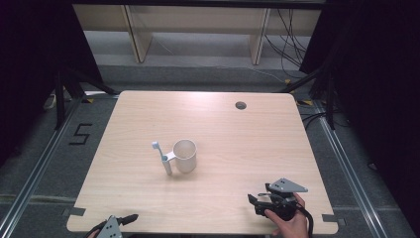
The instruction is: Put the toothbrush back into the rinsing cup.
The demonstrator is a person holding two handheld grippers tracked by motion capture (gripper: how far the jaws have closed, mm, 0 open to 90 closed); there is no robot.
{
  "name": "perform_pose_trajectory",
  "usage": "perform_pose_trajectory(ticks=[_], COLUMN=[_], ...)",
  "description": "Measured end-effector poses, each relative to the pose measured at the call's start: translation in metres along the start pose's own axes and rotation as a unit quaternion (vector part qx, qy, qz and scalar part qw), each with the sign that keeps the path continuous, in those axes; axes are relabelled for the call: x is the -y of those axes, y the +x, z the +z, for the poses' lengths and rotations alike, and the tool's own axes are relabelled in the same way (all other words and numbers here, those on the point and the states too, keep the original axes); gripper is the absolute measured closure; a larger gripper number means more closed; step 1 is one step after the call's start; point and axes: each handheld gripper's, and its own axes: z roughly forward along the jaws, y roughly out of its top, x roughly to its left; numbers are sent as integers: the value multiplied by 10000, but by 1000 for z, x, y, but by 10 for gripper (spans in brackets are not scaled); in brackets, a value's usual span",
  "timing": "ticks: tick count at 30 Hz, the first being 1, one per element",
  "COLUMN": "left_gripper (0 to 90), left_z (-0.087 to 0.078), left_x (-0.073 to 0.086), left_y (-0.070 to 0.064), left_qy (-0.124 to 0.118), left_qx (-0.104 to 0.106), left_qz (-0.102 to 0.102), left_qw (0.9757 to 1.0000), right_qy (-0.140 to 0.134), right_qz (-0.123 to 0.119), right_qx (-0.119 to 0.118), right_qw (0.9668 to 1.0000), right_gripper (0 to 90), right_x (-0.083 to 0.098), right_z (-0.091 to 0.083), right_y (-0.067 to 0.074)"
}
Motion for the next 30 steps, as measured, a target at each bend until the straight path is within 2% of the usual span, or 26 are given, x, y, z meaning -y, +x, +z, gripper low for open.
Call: perform_pose_trajectory(ticks=[3, 4, 6, 8, 9, 11, 14, 16, 19, 22, 30], left_gripper=[152, 152, 152, 152, 152, 152, 152, 152, 152, 152, 152], left_z=[0, 0, -1, -2, -3, -2, -2, -2, -3, -2, -4], left_x=[0, 0, 0, -1, -1, 0, -1, -1, -1, -1, -1], left_y=[-2, -3, -4, -5, -4, -5, -5, -5, -3, -4, -1], left_qy=[95, 85, 119, 59, 140, 91, 131, 67, 142, 82, 124], left_qx=[-31, 4, -97, -52, -50, -19, -20, -65, -87, -80, -121], left_qz=[71, 36, 175, 122, 212, 137, 182, 153, 214, 131, 140], left_qw=[9999, 10000, 9997, 9999, 9997, 9999, 9997, 9998, 9996, 9998, 9998], right_qy=[-11, -34, -27, 1, 5, 10, 5, 6, 24, 34, 37], right_qz=[-4, -30, -58, -85, -92, -104, -106, -107, -87, -93, -106], right_qx=[27, 18, 33, 32, 32, 36, 35, 26, 23, 13, -12], right_qw=[10000, 10000, 10000, 10000, 10000, 9999, 9999, 9999, 10000, 9999, 9999], right_gripper=[238, 238, 238, 238, 238, 238, 238, 238, 238, 238, 237], right_x=[0, 0, 0, 0, 0, 0, 0, 0, 0, 0, 0], right_z=[0, 0, -1, 0, -1, -1, -1, 0, -1, 0, 0], right_y=[0, 0, 0, 0, 0, 0, 0, 0, 1, 1, 0])
